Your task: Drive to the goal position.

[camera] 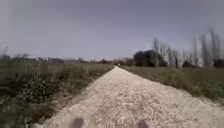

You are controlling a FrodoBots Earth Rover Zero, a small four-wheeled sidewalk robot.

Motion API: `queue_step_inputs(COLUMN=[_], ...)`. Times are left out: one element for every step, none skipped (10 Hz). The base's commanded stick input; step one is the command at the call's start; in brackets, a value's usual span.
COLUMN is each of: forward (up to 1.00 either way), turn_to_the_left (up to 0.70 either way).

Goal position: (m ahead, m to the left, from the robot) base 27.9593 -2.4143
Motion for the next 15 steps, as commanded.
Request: queue_step_inputs(forward=[0.7,0.7,0.7,0.7,0.7,0.7,0.7,0.7,0.7,0.7,0.7,0.7,0.7,0.7,0.7], turn_to_the_left=[0.0,0.0,0.0,0.0,0.0,0.0,0.0,0.0,0.0,0.0,0.0,0.0,0.0,0.0,0.0])
